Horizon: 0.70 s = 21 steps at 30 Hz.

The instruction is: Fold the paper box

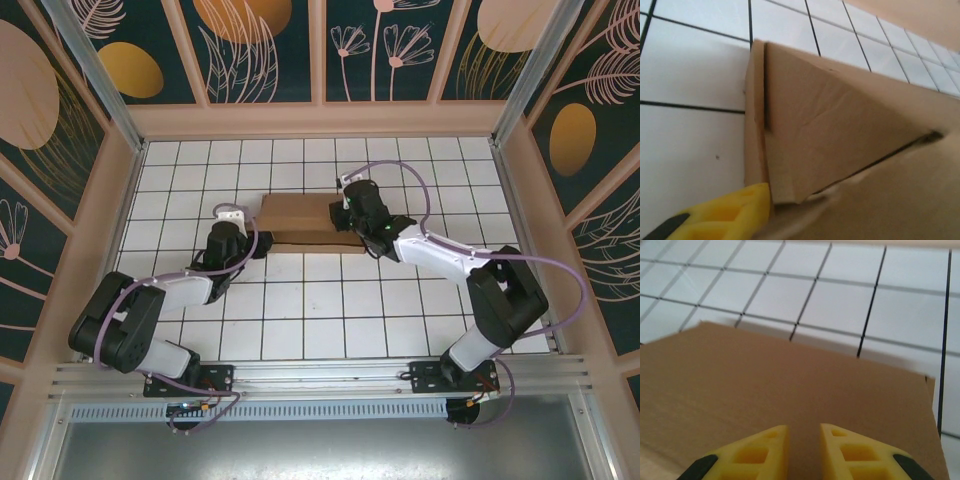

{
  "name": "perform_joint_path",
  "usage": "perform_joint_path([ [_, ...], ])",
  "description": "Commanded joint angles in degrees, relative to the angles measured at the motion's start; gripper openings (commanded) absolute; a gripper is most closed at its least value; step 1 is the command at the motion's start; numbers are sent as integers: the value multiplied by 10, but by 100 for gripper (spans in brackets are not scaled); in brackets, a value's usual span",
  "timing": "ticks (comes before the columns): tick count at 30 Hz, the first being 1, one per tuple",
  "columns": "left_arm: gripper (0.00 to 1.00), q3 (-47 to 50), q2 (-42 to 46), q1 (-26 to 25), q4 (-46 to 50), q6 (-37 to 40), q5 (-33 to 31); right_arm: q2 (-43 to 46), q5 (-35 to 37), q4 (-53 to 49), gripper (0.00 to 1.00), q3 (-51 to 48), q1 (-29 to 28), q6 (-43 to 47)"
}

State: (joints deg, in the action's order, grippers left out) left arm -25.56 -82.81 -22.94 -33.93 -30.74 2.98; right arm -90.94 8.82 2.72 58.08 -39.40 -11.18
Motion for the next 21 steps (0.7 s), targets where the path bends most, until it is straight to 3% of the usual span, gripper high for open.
perform_joint_path([
  [1, 49, 12, 43, -3, 53, -23, 22, 3, 17, -23, 23, -8, 4, -21],
  [7, 52, 41, 121, -3, 132, -75, -11, -17, 18, -16, 25, -17, 9, -11],
  [14, 48, 60, 227, -2, 252, -171, -69, -44, 1, 2, 26, -38, 18, -12],
  [18, 42, 26, 266, -2, 329, -182, -147, -63, -6, 8, 26, -58, 17, -15],
  [21, 41, -18, 266, -2, 339, -130, -169, -81, 2, 1, 26, -65, 17, -15],
])
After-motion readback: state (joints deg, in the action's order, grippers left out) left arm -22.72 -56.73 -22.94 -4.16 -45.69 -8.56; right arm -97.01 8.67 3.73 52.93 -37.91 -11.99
